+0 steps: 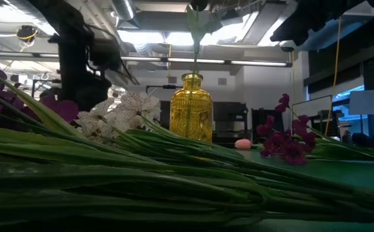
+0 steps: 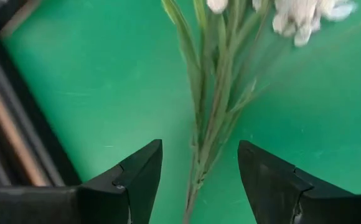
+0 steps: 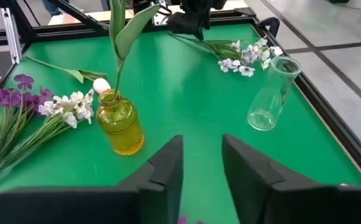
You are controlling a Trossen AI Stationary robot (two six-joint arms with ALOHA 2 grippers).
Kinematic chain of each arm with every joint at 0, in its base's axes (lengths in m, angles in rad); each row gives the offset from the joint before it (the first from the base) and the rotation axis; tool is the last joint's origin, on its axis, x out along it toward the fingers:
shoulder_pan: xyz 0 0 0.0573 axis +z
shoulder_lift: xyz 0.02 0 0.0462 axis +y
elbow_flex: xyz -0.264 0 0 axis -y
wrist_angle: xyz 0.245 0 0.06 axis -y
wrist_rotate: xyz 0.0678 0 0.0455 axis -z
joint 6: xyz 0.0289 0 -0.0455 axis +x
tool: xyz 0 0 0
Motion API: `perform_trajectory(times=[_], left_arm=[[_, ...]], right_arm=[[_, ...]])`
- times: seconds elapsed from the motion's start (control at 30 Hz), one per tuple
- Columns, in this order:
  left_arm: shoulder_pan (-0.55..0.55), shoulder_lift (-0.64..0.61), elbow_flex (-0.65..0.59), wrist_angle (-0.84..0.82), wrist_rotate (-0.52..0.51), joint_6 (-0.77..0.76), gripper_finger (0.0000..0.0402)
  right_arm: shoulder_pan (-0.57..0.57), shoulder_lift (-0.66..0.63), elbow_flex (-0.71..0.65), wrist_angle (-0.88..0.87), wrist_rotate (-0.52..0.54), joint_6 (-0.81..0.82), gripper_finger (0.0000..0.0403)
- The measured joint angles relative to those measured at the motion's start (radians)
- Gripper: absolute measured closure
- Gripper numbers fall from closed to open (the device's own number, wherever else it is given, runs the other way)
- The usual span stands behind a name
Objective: Sort flowers into vase by color
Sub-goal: Put the top white flower into the transparent vase
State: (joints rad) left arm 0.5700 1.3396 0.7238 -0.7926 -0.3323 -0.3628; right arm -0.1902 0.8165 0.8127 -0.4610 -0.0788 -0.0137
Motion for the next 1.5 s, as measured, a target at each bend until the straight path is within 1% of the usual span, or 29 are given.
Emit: perform_trajectory(times=[0.17, 0.27, 0.4, 0.57, 0.67, 0.77, 1.0, 1.07, 1.13, 1.23, 1.3, 1.4, 1.5], left_arm=[[0.022, 0.083, 0.0, 0.014, 0.075, 0.067, 0.0196], [0.032, 0.131, 0.0, 0.026, 0.083, 0.101, 0.0196], [0.051, 0.183, 0.005, 0.03, 0.077, 0.119, 0.0196], [0.065, 0.193, 0.005, 0.046, 0.056, 0.135, 0.0205], [0.064, 0.195, 0.013, 0.044, 0.042, 0.138, 0.0228], [0.059, 0.197, 0.018, 0.043, 0.033, 0.131, 0.0263], [0.058, 0.197, 0.02, 0.042, 0.035, 0.122, 0.0376], [0.058, 0.197, 0.021, 0.04, 0.034, 0.11, 0.039], [0.048, 0.197, 0.026, 0.037, 0.03, 0.109, 0.0391], [0.018, 0.176, 0.045, 0.035, 0.028, 0.102, 0.0395], [-0.012, 0.14, 0.069, 0.038, 0.028, 0.086, 0.0396], [-0.061, 0.054, 0.117, 0.042, 0.032, 0.079, 0.0397], [-0.106, -0.06, 0.173, 0.054, 0.043, 0.069, 0.0398]], right_arm=[[0.0, 0.0, 0.0, -0.002, 0.0, 0.018, 0.0239], [0.0, 0.0, 0.0, -0.003, 0.0, 0.02, 0.0224], [0.0, 0.0, 0.0, -0.003, -0.003, 0.02, 0.0217], [0.0, 0.0, 0.0, -0.003, -0.011, 0.02, 0.0217], [0.0, 0.0, 0.0, -0.003, -0.011, 0.02, 0.0217], [0.0, 0.0, 0.0, -0.003, -0.011, 0.02, 0.0217], [0.001, 0.0, 0.0, -0.005, -0.012, 0.02, 0.0217], [0.001, 0.0, 0.0, -0.005, -0.012, 0.02, 0.0217], [0.001, 0.0, 0.0, -0.005, -0.012, 0.02, 0.0217], [0.001, 0.0, 0.0, -0.005, -0.012, 0.02, 0.0217], [0.001, 0.0, 0.0, -0.005, -0.012, 0.02, 0.0217], [0.0, 0.0, 0.0, -0.005, -0.012, 0.02, 0.0217], [0.0, 0.0, 0.0, -0.007, -0.012, 0.02, 0.0217]])
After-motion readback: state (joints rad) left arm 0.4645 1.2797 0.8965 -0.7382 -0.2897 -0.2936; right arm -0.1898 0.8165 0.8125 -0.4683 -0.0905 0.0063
